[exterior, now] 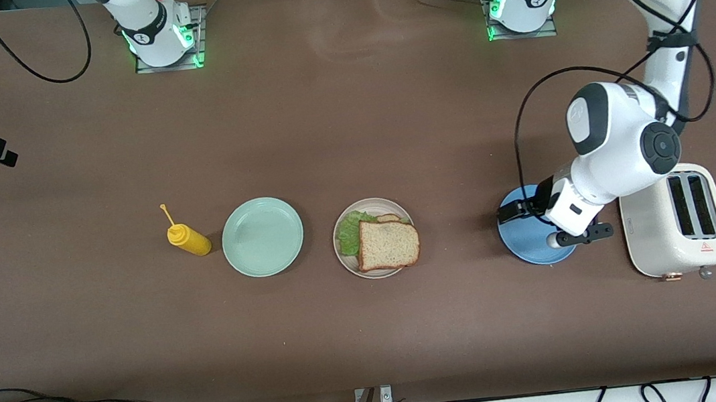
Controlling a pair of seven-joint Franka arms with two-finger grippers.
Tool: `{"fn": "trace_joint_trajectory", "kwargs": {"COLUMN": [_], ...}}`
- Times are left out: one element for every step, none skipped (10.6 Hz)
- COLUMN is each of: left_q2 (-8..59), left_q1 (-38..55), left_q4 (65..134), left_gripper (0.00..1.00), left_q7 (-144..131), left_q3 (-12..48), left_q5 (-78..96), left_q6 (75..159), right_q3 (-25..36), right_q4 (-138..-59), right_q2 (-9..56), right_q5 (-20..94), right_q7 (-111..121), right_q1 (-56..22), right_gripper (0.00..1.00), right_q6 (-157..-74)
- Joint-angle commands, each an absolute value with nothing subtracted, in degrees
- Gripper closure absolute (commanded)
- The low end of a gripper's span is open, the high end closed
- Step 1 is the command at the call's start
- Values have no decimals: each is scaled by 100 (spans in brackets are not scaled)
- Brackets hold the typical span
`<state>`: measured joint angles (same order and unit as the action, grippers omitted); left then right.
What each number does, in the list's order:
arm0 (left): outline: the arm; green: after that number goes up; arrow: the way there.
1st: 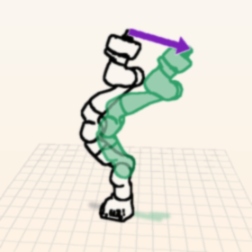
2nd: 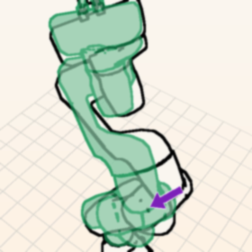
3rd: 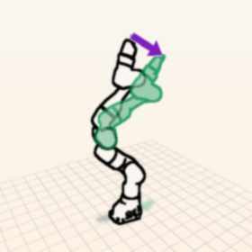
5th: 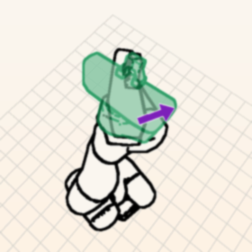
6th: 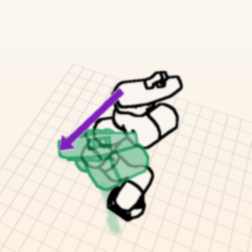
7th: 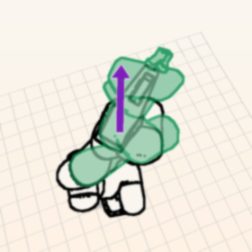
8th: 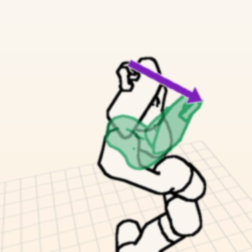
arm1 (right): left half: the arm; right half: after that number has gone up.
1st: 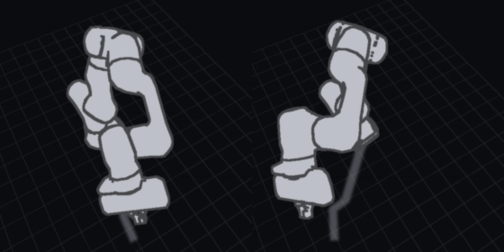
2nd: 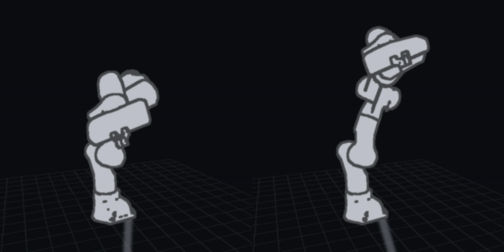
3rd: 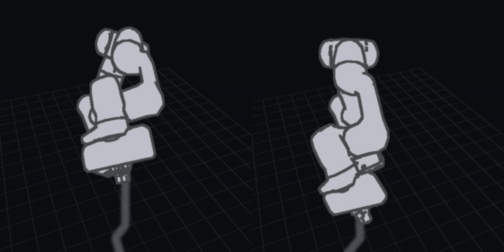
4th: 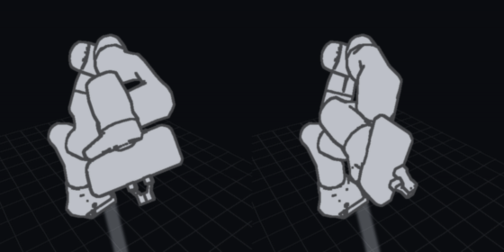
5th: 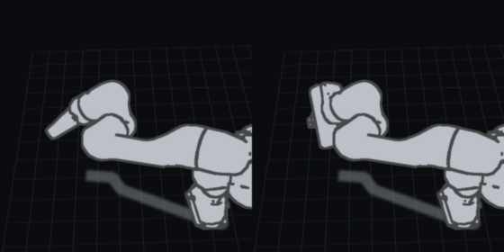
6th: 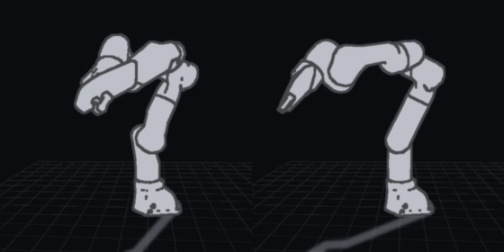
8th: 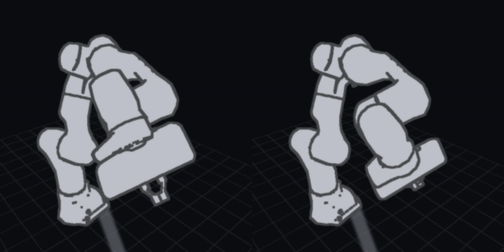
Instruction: Make sandwich on beige plate with both arms
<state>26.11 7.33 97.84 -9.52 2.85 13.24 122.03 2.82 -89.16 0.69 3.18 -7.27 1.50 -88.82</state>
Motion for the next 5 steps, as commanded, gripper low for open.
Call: {"fn": "trace_joint_trajectory", "kwargs": {"left_q2": [2146,2031,1908,1785,1645], "left_q1": [659,633,546,467,414], "left_q4": [10072,10081,10081,10081,10081], "left_gripper": [0,0,0,0,0], "left_q7": [-1072,-1064,-1029,-1011,-1002], "left_q3": [176,106,97,97,97], "left_q5": [487,205,-68,-349,-465], "left_q6": [11691,11472,11244,11015,10856], "right_q3": [246,246,220,220,220], "right_q4": [-8877,-8868,-8868,-8868,-8868], "right_q2": [70,114,158,158,158], "right_q5": [343,64,-112,-123,-88], "right_q7": [-747,-756,-756,-765,-747], "right_q1": [220,211,176,141,141], "right_gripper": [0,0,0,0,0], "right_q6": [-8842,-8877,-8860,-8885,-8877]}}
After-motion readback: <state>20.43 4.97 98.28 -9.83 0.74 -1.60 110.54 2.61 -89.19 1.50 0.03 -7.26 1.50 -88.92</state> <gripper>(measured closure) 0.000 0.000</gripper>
